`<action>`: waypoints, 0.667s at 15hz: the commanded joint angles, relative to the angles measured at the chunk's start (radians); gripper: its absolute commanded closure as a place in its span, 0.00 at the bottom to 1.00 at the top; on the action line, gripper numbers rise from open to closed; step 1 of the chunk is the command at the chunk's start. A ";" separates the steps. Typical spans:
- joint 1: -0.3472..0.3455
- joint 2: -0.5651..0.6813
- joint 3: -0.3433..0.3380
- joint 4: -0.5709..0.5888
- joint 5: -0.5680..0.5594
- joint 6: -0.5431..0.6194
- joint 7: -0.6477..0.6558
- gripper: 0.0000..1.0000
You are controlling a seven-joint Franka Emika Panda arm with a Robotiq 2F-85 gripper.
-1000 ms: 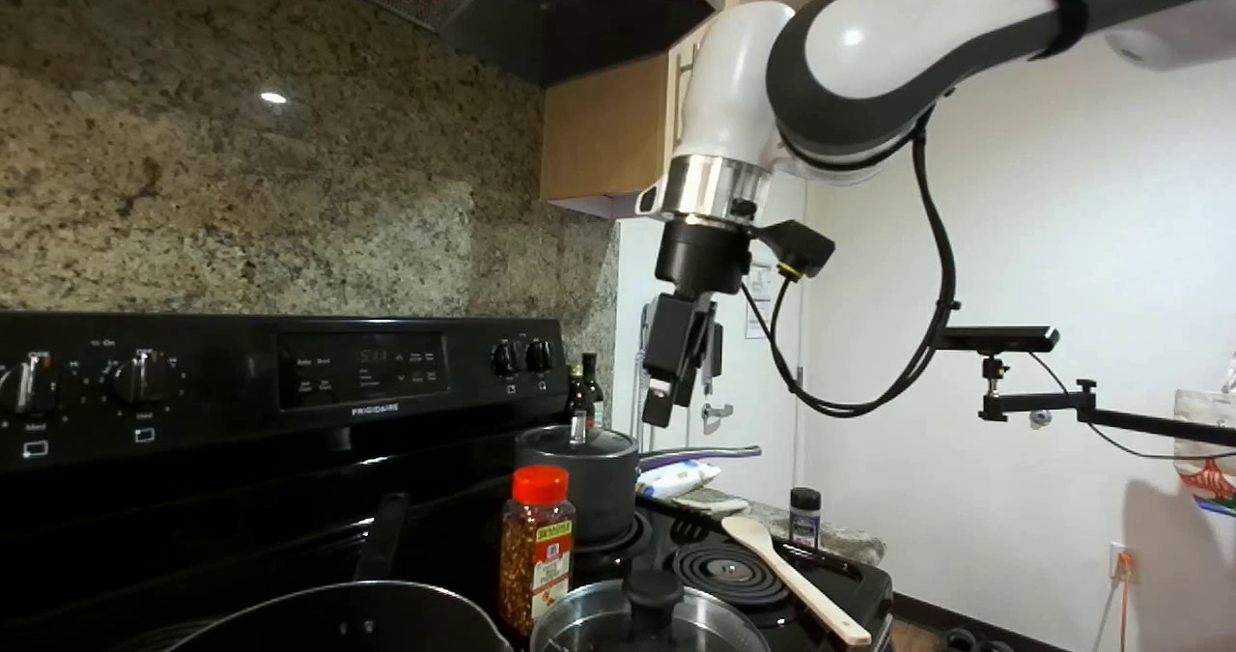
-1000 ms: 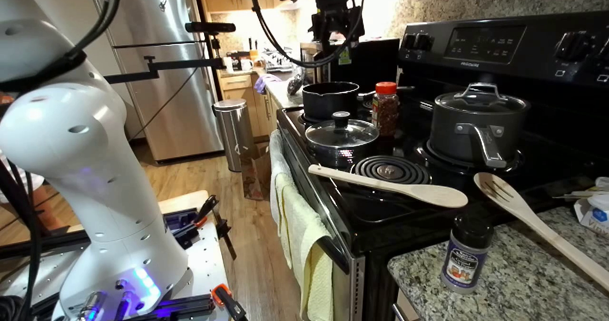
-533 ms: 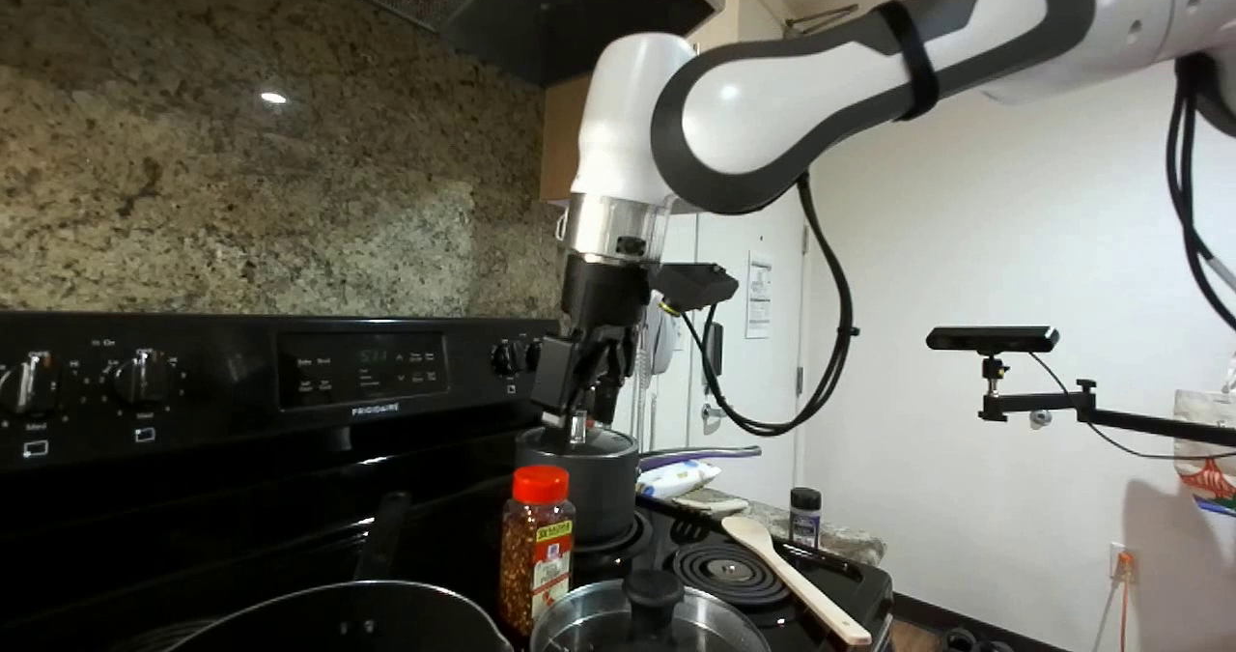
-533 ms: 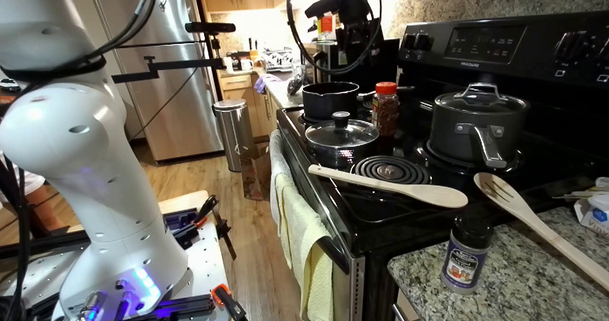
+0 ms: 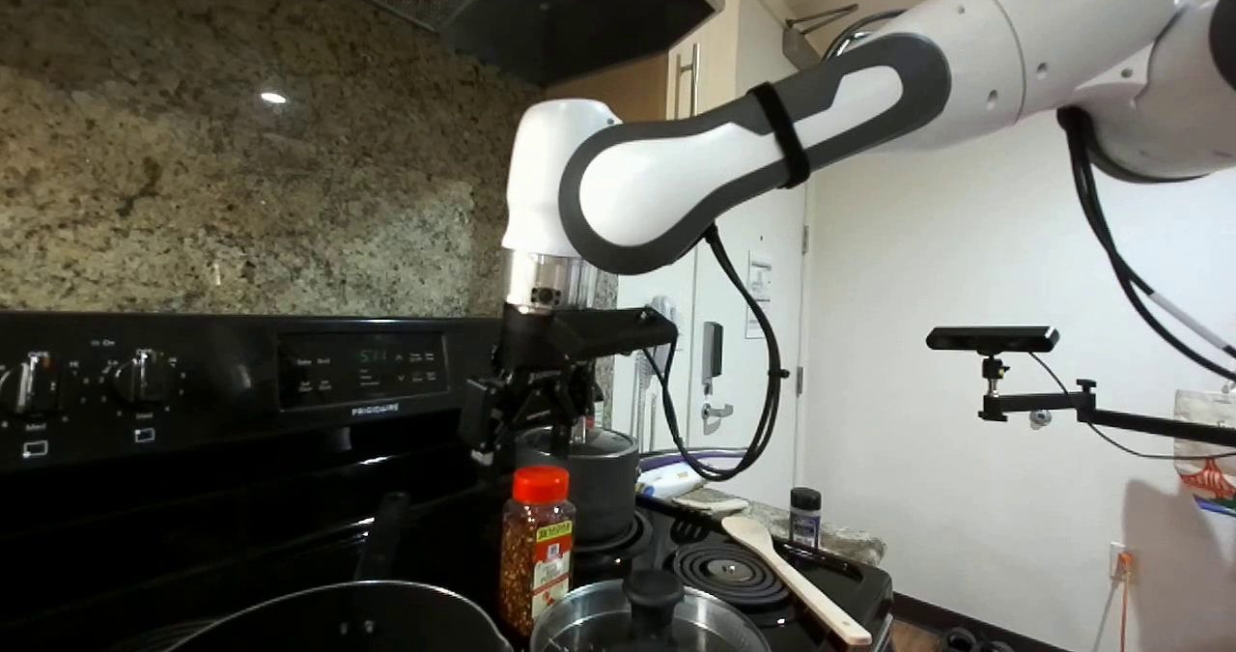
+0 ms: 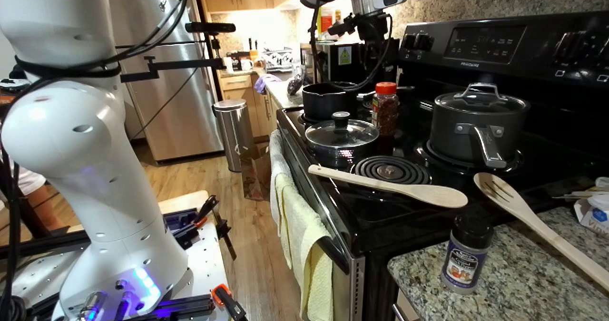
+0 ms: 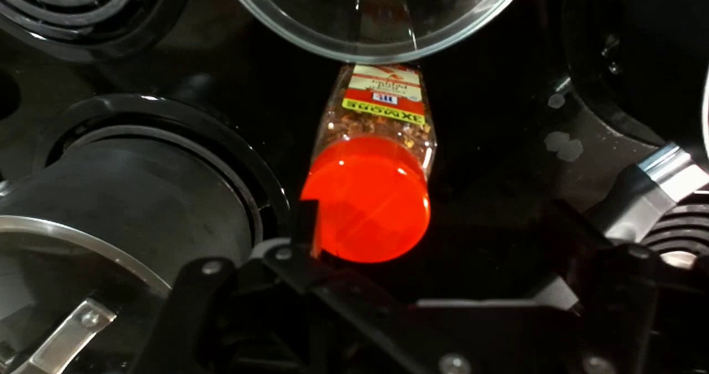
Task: Move the container with the red lid to the right side of the counter
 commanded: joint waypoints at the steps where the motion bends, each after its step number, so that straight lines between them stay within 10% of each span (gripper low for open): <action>1: 0.031 0.054 -0.025 0.077 0.018 -0.019 0.090 0.00; 10: 0.078 0.095 -0.069 0.130 -0.063 -0.006 0.226 0.00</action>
